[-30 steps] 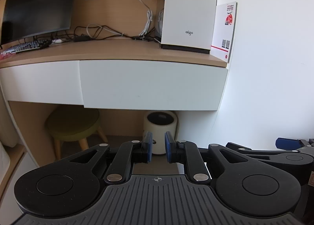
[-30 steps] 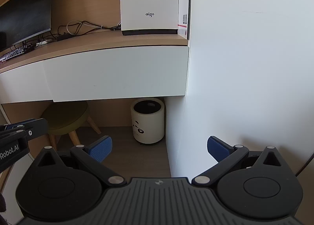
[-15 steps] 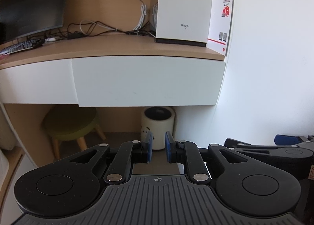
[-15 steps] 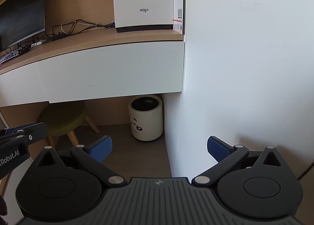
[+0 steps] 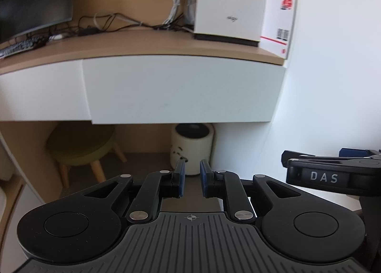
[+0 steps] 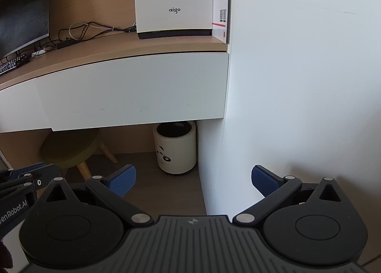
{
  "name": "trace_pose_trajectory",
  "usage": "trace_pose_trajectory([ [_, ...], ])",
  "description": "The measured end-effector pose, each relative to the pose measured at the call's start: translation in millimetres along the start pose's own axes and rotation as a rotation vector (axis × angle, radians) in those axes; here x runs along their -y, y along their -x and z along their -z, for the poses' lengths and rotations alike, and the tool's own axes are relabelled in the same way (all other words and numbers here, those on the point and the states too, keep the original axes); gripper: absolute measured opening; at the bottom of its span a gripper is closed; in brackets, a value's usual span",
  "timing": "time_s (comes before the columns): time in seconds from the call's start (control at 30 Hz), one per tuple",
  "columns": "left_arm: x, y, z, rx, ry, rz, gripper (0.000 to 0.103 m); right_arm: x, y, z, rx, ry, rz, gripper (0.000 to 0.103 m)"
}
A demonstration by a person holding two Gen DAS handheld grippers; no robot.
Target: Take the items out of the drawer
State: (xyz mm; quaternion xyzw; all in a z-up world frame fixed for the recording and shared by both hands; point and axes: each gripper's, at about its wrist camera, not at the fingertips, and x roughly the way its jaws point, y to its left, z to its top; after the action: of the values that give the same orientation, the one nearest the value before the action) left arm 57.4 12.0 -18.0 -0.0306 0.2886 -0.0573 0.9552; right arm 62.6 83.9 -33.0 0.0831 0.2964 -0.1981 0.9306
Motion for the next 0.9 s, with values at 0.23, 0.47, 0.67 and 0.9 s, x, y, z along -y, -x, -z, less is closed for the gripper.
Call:
trace_pose_trajectory([
  [0.23,-31,3,-8,-0.002,0.018,-0.029,0.016,-24,-15,-10,-0.011,0.035,-0.054,0.103],
  [0.47,-72,-16,-14,-0.055,0.119,-0.015,0.016,-57,-16,-22,0.009,0.097,-0.069,0.103],
  [0.67,-107,-33,-16,-0.088,0.165,0.026,0.017,-81,-23,-21,-0.036,0.135,-0.044,0.103],
  [0.9,-173,-51,-38,-0.047,0.173,0.019,0.017,-133,-45,-39,-0.050,0.170,-0.039,0.103],
])
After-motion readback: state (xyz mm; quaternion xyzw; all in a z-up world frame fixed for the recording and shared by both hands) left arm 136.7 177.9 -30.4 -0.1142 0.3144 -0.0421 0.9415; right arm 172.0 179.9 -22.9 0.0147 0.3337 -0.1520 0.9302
